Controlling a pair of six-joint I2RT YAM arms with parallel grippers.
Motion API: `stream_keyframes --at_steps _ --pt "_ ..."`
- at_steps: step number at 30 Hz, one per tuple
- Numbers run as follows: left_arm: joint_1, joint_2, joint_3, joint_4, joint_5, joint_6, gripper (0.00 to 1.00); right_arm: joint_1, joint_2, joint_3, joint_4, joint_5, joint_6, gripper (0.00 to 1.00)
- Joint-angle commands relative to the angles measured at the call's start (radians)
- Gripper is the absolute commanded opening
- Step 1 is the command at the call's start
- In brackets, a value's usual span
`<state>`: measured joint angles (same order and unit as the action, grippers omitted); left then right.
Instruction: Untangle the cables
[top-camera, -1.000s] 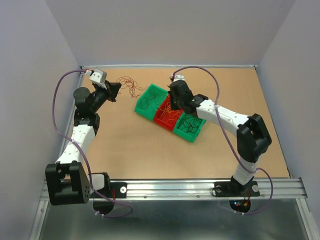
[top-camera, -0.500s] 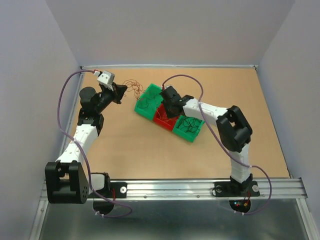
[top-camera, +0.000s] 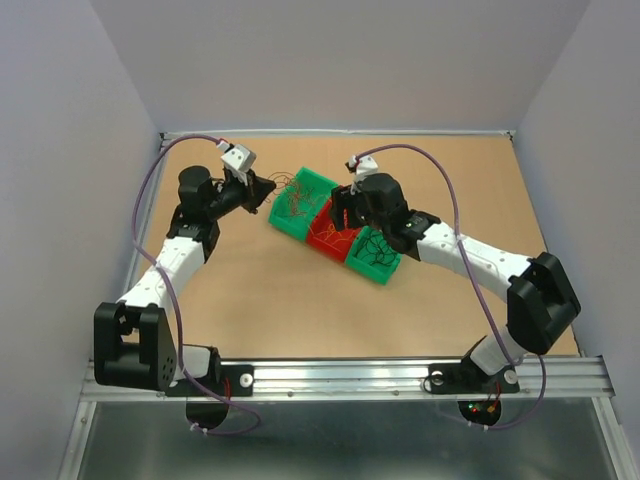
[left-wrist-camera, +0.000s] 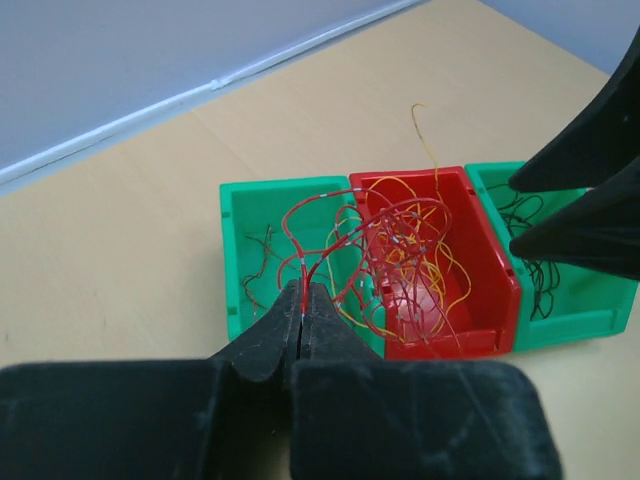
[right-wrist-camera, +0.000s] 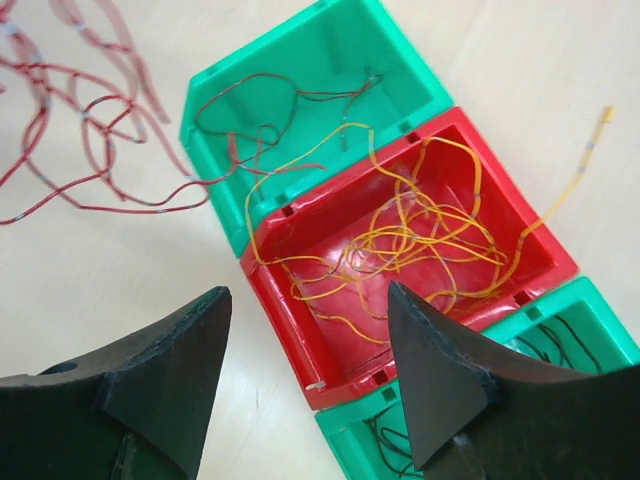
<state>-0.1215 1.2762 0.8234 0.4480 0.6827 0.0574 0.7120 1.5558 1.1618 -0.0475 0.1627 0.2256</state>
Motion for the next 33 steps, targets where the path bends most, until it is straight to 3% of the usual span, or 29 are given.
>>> stream_keyframes --at_steps 1,7,13,15,19,20,21,22,25,26,28,29,33 --pt "-0.039 0.035 0.092 -0.061 0.146 0.070 0.00 -0.003 -0.071 -0.106 0.223 -0.139 -0.095 0.69" --pt "-0.101 0.051 0.112 -0.134 0.210 0.156 0.00 -0.002 -0.125 -0.208 0.426 -0.299 -0.129 0.68" --pt "-0.133 0.058 0.144 -0.219 0.327 0.194 0.00 -0.002 -0.071 -0.183 0.439 -0.319 -0.138 0.67" --pt "-0.144 0.057 0.149 -0.242 0.360 0.209 0.00 -0.003 -0.050 -0.162 0.434 -0.344 -0.143 0.62" --pt "-0.148 0.037 0.145 -0.246 0.383 0.214 0.00 -0.003 -0.004 -0.123 0.410 -0.380 -0.144 0.43" --pt "-0.148 0.035 0.143 -0.247 0.383 0.216 0.00 -0.002 0.003 -0.117 0.403 -0.379 -0.140 0.34" --pt "-0.148 0.032 0.146 -0.249 0.377 0.216 0.00 -0.003 0.007 -0.110 0.391 -0.367 -0.125 0.08" --pt "-0.148 0.029 0.146 -0.249 0.367 0.214 0.00 -0.003 0.007 -0.109 0.387 -0.347 -0.112 0.01" --pt "-0.141 0.015 0.145 -0.223 0.238 0.168 0.00 -0.005 -0.019 -0.122 0.359 -0.211 -0.057 0.01" --pt "-0.110 0.006 0.120 -0.188 0.142 0.132 0.00 -0.005 -0.032 -0.129 0.351 -0.075 -0.036 0.01" --pt "-0.034 -0.018 0.085 -0.051 0.082 -0.021 0.00 -0.023 -0.101 -0.161 0.345 0.044 0.038 0.01" --pt "0.076 -0.021 0.060 -0.013 0.028 -0.074 0.00 -0.051 -0.132 -0.210 0.344 0.140 0.064 0.00" --pt "0.351 -0.006 0.013 0.194 0.046 -0.353 0.00 -0.160 -0.348 -0.375 0.322 0.361 0.178 0.01"
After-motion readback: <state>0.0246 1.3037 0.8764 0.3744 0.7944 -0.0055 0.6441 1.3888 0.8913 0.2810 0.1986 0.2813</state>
